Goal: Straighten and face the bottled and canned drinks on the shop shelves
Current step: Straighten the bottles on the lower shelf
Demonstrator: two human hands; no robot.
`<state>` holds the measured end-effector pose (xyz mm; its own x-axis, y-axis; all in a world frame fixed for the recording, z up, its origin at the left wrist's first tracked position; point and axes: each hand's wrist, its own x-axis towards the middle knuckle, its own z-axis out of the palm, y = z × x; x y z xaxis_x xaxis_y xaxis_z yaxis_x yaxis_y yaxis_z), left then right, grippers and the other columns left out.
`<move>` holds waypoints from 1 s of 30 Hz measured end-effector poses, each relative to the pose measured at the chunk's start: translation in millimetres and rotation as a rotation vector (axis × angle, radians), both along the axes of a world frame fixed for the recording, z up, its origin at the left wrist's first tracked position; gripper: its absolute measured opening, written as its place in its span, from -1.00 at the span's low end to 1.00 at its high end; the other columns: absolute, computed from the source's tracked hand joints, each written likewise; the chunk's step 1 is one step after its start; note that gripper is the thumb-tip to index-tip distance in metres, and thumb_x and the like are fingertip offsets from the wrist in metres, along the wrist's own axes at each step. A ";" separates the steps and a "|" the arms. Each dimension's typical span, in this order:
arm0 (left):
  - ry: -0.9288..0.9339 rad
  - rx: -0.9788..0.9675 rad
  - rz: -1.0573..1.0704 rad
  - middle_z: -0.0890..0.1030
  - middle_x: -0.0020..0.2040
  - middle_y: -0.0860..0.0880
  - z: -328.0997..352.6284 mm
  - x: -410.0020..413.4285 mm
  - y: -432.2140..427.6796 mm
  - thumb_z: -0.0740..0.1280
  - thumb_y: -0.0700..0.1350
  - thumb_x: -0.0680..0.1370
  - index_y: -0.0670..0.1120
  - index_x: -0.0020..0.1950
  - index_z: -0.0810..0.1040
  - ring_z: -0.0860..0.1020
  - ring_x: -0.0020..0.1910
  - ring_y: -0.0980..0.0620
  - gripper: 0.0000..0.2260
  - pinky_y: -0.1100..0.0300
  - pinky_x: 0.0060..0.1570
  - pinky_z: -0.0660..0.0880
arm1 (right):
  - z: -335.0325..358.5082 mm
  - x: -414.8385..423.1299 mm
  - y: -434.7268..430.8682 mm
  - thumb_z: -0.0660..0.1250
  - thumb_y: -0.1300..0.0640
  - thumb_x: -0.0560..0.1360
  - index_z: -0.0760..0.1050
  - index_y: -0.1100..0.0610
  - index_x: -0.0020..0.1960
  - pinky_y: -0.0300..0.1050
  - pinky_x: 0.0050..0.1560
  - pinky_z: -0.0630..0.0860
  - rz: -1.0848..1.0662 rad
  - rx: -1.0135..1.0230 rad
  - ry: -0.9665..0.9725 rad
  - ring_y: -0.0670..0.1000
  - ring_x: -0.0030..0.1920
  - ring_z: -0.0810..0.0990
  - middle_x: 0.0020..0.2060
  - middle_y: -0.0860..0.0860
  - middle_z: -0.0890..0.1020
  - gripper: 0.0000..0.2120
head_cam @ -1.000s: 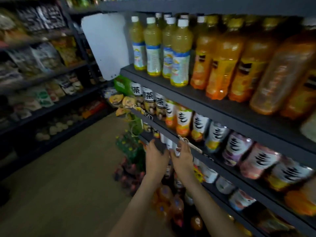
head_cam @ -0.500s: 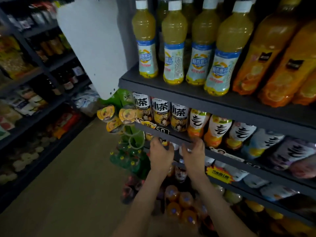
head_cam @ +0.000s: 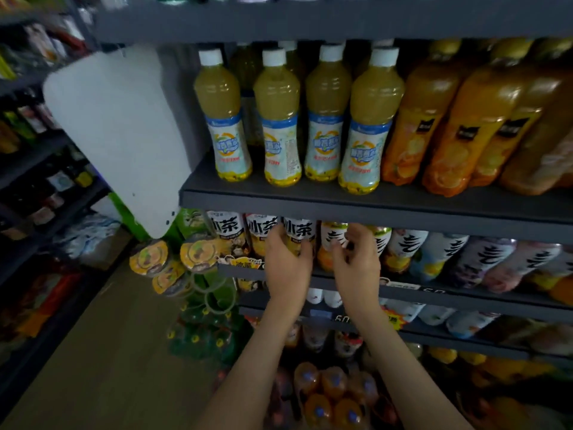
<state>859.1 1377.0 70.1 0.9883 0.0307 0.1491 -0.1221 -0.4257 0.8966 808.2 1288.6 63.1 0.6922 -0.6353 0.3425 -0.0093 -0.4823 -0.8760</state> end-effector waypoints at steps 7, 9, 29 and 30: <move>-0.308 -0.057 0.036 0.50 -0.02 -0.04 70.7 20.4 -19.1 0.35 -0.04 0.53 -0.11 0.17 0.42 0.51 -0.17 0.13 -0.72 0.39 -0.19 0.45 | 66.3 8.9 -33.3 0.33 0.13 0.54 0.34 0.24 0.29 -0.23 0.04 0.44 -0.138 -0.142 -0.067 0.05 0.14 0.48 0.12 0.06 0.47 -0.61; -0.283 0.028 0.039 0.45 0.10 -0.07 78.3 31.9 -22.1 0.34 -0.03 0.54 -0.14 0.26 0.38 0.51 0.00 0.02 -0.64 0.23 -0.08 0.47 | 72.4 17.9 -43.7 0.33 0.13 0.53 0.31 0.25 0.33 -0.16 0.06 0.43 -0.097 -0.170 -0.036 0.12 0.19 0.46 0.19 0.15 0.47 -0.56; -0.178 0.105 -0.034 0.46 0.29 -0.16 79.9 110.9 -23.6 0.37 -0.08 0.52 -0.19 0.42 0.27 0.46 0.25 -0.12 -0.47 0.07 0.16 0.44 | 77.8 74.1 -64.4 0.36 0.09 0.50 0.30 0.29 0.35 0.05 0.22 0.42 -0.227 -0.279 0.109 0.18 0.26 0.40 0.22 0.19 0.47 -0.49; -0.184 0.113 -0.036 0.46 0.27 -0.17 79.1 112.7 -23.2 0.38 -0.08 0.52 -0.19 0.41 0.28 0.46 0.24 -0.12 -0.47 0.07 0.14 0.44 | 77.7 75.7 -63.5 0.37 0.09 0.50 0.31 0.29 0.34 0.05 0.22 0.43 -0.242 -0.277 0.110 0.18 0.25 0.40 0.21 0.19 0.47 -0.49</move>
<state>971.8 1353.7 149.2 0.9442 -0.0309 0.3279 -0.2963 -0.5146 0.8046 884.0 1225.1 140.7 0.5755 -0.6786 0.4564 -0.2384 -0.6730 -0.7001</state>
